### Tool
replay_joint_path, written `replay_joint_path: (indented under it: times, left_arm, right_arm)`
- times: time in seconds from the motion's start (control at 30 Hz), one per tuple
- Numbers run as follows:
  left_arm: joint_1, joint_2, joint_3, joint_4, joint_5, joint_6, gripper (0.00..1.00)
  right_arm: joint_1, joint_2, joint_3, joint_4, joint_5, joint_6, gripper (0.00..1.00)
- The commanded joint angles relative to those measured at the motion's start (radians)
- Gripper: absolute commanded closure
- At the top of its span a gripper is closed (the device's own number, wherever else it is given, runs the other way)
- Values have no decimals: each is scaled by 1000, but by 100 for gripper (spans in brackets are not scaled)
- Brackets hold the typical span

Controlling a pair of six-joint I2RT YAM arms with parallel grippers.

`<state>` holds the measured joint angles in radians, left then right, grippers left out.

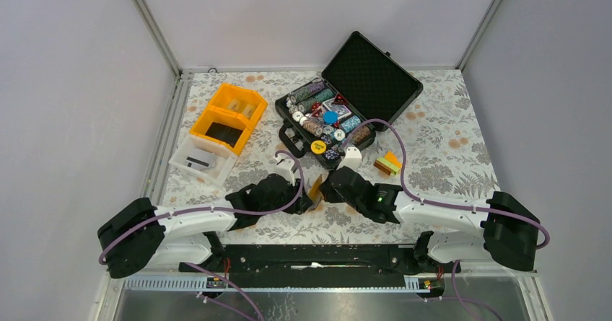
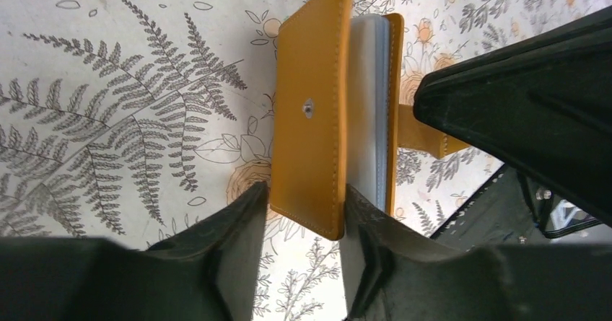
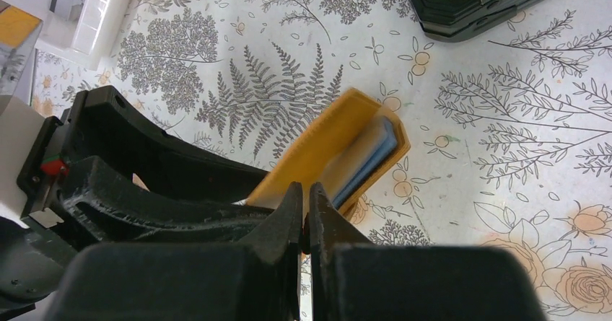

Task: Put the credit cards into the card holder
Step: Open the card holder at the center of the board.

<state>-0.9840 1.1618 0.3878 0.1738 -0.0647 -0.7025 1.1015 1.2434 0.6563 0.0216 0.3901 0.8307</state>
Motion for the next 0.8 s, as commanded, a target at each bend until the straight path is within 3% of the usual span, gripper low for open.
replay_joint_path:
  times: [0.0,0.07,0.1,0.2,0.33,0.5,0.77]
  left_arm:
    - [-10,15,53,20,-48,21,68]
    - [-10,9,57,-23,-95,11,85]
    - [-10,2,56,-36,-113,8,89]
    - [-11,-25,41,-49,-133,-1,97]
    - [-10,-53,-7,-22,-133,-62,100]
    - [-10,-81,-46,-17,-136,-131,100]
    - [-10,-135,-42,-62,-169,-150,100]
  right_arm:
    - [8,-13,-13,24,15,1,100]
    - [7,-18,-20,-11,51,19,98]
    - [7,-24,-26,-47,72,30,92]
    - [8,-51,-44,-123,142,59,66]
    - [7,-70,-45,-200,190,65,50]
    - [8,-122,-19,-210,183,11,49]
    - [10,-179,-9,-46,43,-114,51]
